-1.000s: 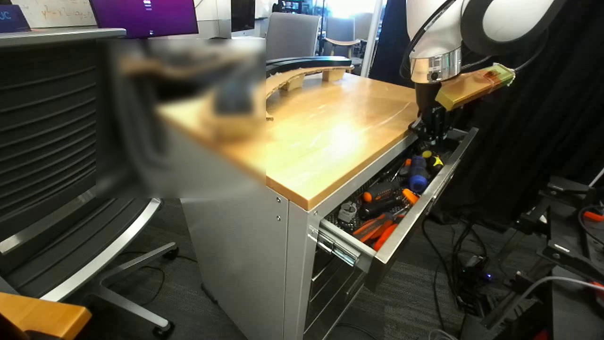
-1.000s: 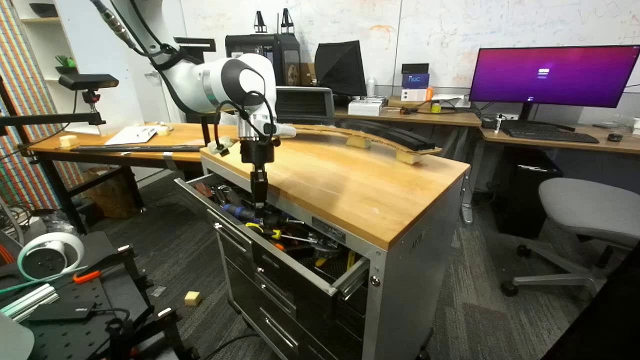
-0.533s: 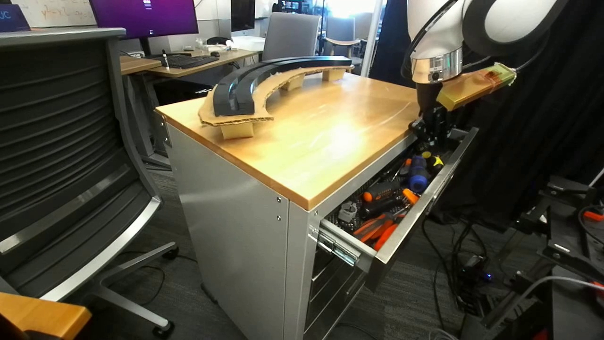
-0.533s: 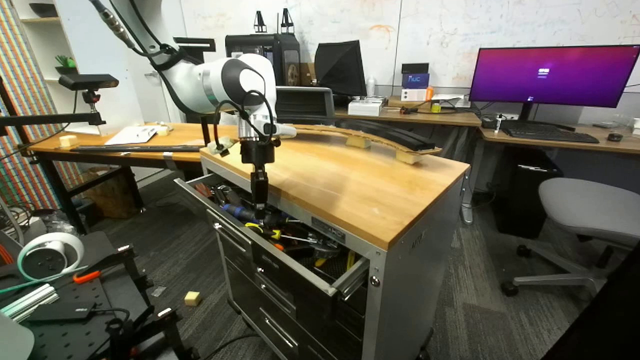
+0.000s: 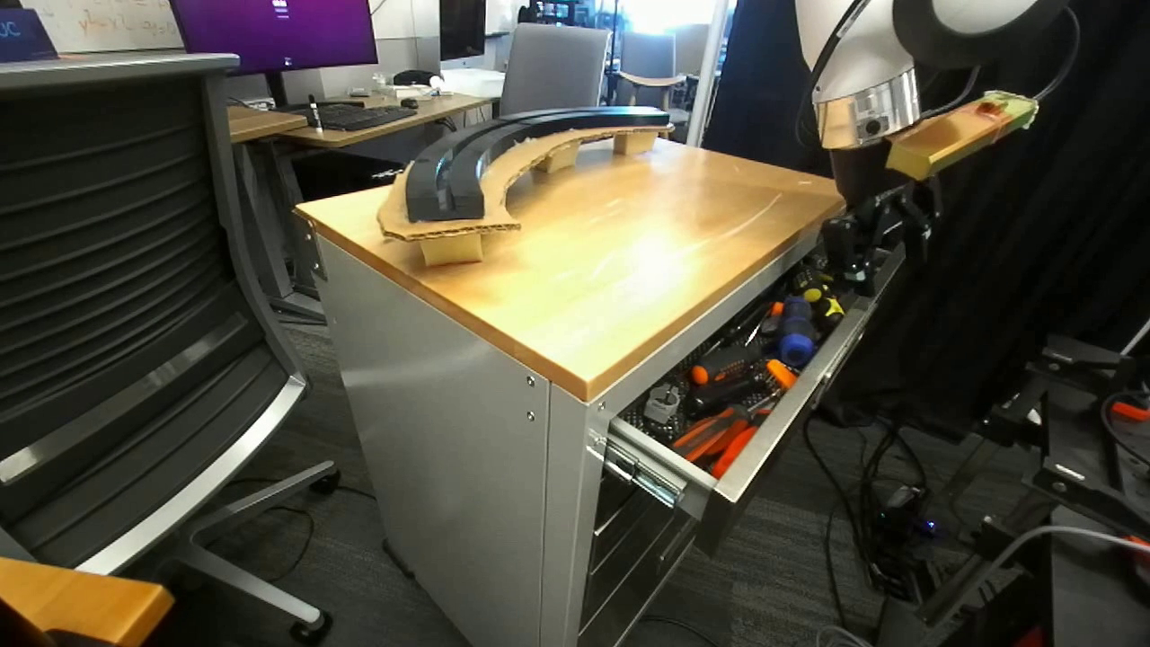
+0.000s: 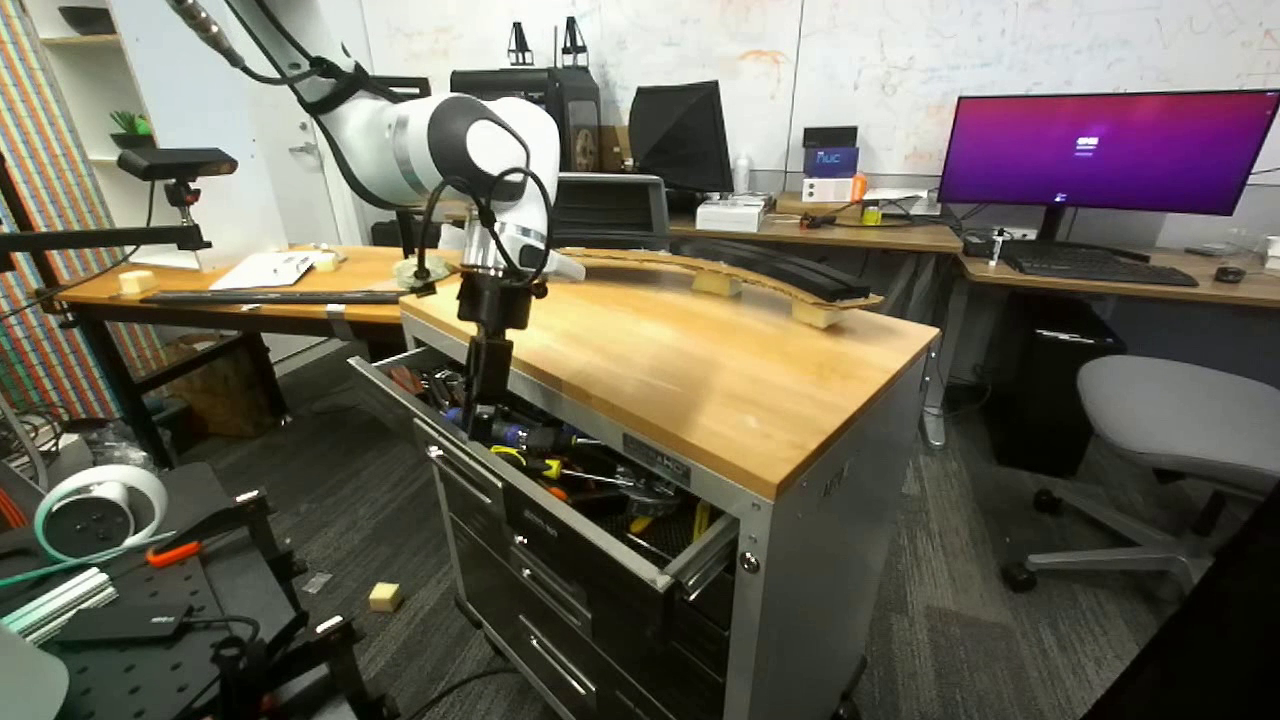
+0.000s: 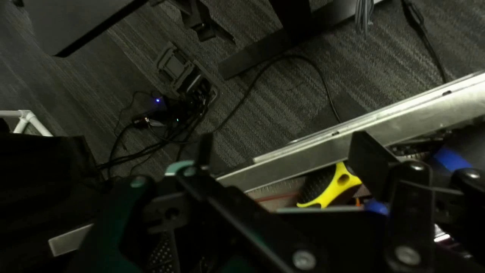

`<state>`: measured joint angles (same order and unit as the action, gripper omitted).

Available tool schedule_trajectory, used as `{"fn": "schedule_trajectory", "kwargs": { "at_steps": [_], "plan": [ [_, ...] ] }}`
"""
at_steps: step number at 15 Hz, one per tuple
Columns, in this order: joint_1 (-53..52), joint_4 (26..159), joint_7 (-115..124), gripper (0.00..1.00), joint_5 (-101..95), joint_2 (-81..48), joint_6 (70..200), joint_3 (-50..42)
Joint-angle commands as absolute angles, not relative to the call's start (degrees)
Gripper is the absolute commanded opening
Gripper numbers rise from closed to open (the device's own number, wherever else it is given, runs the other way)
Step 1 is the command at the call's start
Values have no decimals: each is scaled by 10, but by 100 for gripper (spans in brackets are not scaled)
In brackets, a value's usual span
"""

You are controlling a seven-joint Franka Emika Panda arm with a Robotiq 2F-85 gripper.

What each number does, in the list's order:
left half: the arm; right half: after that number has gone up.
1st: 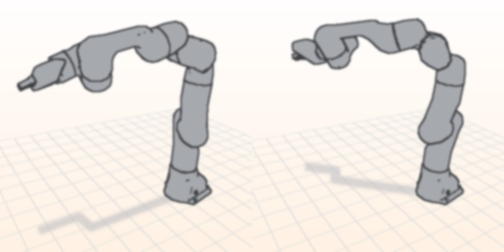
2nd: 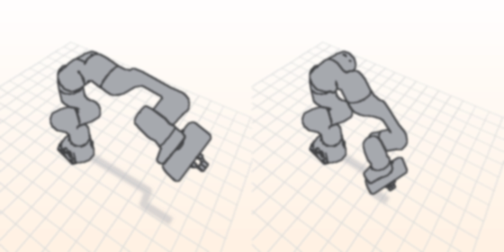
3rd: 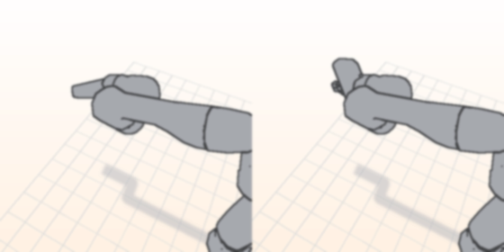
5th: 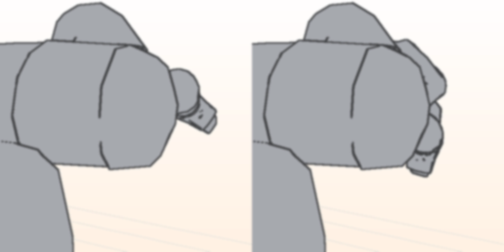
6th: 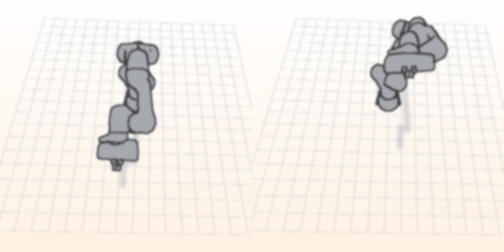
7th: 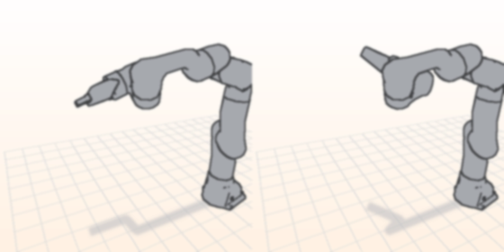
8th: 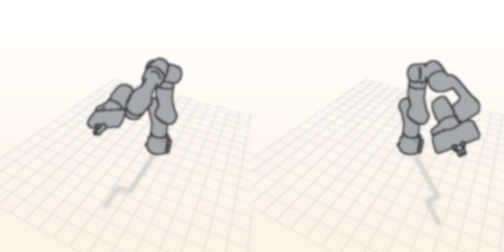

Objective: Take the screwdriver and put it in the topmost drawer then close the drawer

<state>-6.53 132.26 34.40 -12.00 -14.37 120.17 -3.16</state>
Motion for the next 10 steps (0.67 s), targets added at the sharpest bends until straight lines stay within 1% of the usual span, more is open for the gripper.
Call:
{"fn": "schedule_trajectory", "kwargs": {
  "at_steps": [1, 2, 4, 7, 9, 10],
  "plan": [
    [-63, 1322, 322, 100, -136, -154, 1171, -29],
    [-66, 1319, 331, 75, -146, -165, 1175, -29],
    [-71, 1312, 333, 74, -159, -186, 1189, -28],
    [-78, 1303, 349, 47, -169, -212, 1224, -30],
    [-85, 1297, 359, 34, -172, -222, 1246, -32],
    [-89, 1295, 364, 25, -177, -223, 1254, -34]
  ]
}}
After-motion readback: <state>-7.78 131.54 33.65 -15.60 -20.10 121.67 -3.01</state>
